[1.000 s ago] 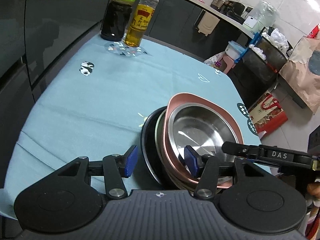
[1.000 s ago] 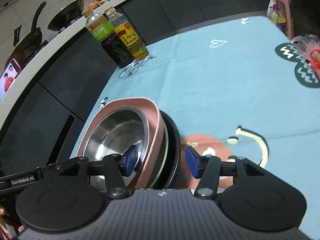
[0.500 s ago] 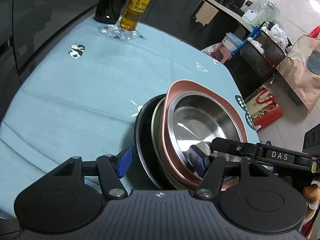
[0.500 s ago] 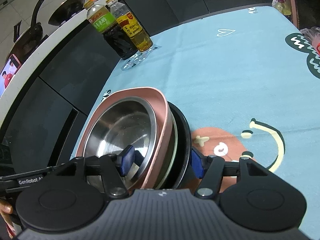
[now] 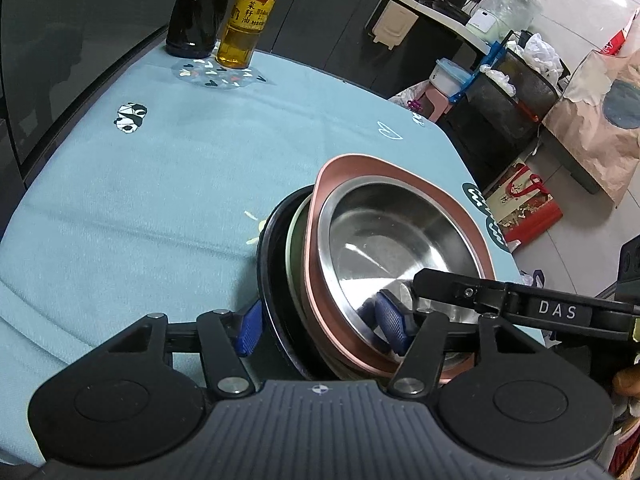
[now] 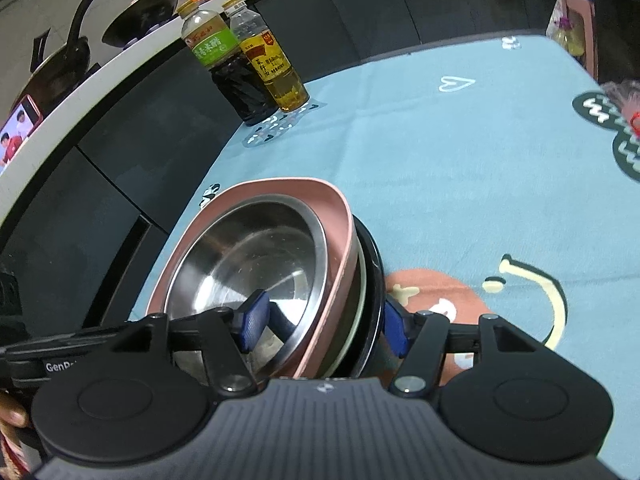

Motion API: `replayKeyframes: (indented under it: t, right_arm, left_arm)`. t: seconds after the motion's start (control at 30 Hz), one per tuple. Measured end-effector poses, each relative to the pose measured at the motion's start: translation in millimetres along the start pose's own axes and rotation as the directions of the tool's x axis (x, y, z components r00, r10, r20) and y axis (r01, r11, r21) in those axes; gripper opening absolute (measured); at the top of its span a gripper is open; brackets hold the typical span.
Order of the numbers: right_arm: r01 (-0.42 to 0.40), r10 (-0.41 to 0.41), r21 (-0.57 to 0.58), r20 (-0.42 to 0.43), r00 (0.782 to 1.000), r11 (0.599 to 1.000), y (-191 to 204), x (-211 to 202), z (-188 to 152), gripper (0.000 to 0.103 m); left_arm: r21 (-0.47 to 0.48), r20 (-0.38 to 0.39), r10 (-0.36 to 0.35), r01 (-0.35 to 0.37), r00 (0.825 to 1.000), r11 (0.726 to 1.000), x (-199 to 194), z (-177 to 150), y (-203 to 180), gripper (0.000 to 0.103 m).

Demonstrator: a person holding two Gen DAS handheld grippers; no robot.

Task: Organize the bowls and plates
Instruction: 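Lower the plate stack onto the black bowl stack with both grippers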

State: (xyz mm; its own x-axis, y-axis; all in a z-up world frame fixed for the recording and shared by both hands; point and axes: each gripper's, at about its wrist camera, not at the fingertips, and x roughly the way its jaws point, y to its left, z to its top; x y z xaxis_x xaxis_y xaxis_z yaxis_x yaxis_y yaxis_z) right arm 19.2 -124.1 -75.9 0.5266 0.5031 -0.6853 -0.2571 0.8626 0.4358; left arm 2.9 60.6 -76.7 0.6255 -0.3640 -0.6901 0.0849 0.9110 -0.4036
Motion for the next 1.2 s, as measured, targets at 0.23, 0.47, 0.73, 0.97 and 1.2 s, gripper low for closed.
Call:
replayKeyframes:
  t: [0.23,0.47,0.73,0.97,1.2]
  right_arm:
    - [-0.006,0.006,0.005,0.009,1.0,1.0,-1.9,0.4,8.7,0.054]
    - [-0.004,0.004,0.019,0.004,1.0,1.0,-4.9,7.3,21.8,0.054]
    - [0.009,-0.009,0.029,-0.007,1.0,1.0,-7.7,16.6,35.4,0.054]
    - [0.011,-0.011,0.028,-0.009,1.0,1.0,-8.2,20.5,45.2,0.054]
    - [0.014,-0.014,0.036,-0.008,1.0,0.999,-9.2,24.0,54.3,0.054]
  left_arm:
    - [0.024,0.019,0.012,-0.013,1.0,1.0,0.8,6.7,-3.5,0.055]
    - [0.033,0.021,0.017,-0.017,1.0,0.999,9.3,20.3,-4.8,0.055]
    - [0.025,0.011,0.017,-0.017,1.0,1.0,19.0,34.3,-2.7,0.055]
    - [0.025,0.012,0.02,-0.02,1.0,0.999,23.8,45.2,-2.8,0.055]
    - [0.027,0.016,0.015,-0.015,1.0,1.0,28.4,58.9,-3.5,0.055]
